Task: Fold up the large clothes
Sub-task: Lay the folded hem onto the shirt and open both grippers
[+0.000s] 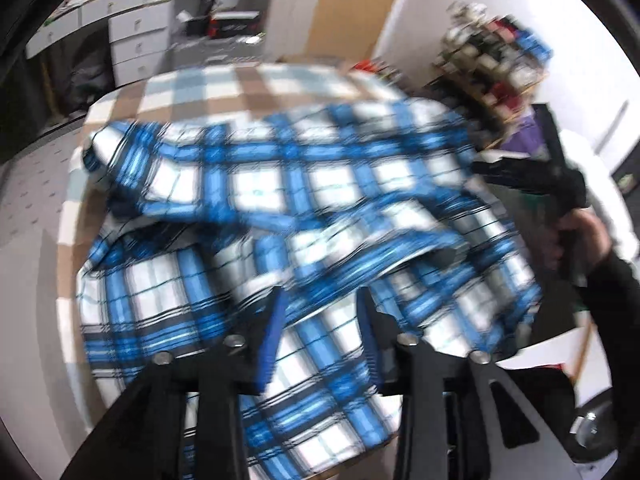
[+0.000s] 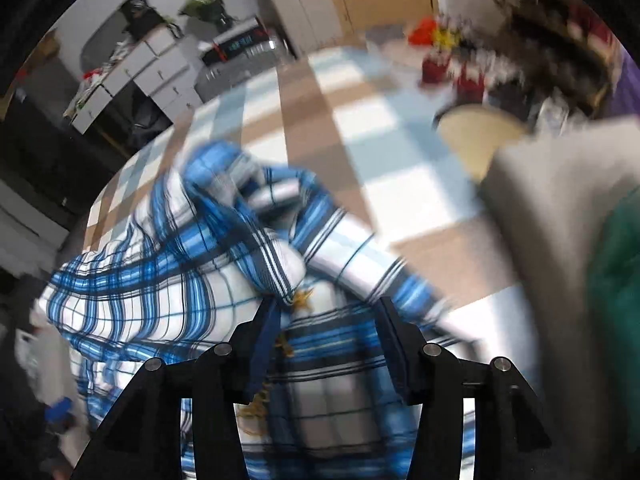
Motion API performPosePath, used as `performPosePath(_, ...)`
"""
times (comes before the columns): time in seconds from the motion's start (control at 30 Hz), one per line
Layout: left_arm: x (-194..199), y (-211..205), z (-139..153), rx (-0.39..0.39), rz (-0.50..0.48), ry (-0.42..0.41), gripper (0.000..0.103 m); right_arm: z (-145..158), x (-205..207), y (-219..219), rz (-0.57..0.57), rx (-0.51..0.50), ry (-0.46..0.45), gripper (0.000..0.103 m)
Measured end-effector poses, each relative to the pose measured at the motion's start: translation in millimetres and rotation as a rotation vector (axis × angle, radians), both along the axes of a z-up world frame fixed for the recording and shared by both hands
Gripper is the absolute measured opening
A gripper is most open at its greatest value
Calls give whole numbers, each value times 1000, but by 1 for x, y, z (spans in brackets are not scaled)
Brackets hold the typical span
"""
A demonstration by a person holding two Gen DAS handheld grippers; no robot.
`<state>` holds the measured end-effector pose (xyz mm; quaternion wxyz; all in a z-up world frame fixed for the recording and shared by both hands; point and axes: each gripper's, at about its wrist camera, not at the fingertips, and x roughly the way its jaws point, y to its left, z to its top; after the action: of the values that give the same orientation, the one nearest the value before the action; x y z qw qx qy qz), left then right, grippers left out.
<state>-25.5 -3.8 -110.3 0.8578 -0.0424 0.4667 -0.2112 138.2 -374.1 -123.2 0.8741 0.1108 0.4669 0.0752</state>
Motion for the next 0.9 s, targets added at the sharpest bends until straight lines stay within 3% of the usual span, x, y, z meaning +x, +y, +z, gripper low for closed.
performPosePath(0.07, 0, 1, 8, -72, -2, -50, 45, 28, -8, 3, 15, -46, -100, 49)
performPosePath(0.17, 9, -2, 6, -99, 43, -94, 47, 63, -6, 31, 86, -107, -236, 49)
performPosePath(0.23, 23, -7, -1, -89, 65, -84, 47, 73, 5, 61, 167, -159, -270, 49)
performPosePath(0.37, 48, -8, -26, -9, 139, -31, 47, 52, 48, 117, 238, -347, -194, 45)
performPosePath(0.47, 66, -3, -51, -11, 163, 86, 47, 17, 82, 133, 240, -430, -96, 43)
performPosePath(0.53, 70, 2, -65, -54, 181, 162, 47, -11, 97, 131, 221, -460, -20, 41)
performPosePath(0.63, 71, 7, -80, -74, 191, 247, 46, -34, 109, 126, 204, -432, 32, 41)
performPosePath(0.73, 63, 4, -75, -61, 186, 241, 46, -40, 113, 118, 196, -391, 43, 43)
performPosePath(0.9, 59, -16, -75, 46, 168, 202, 46, -29, 103, 109, 192, -347, 54, 47)
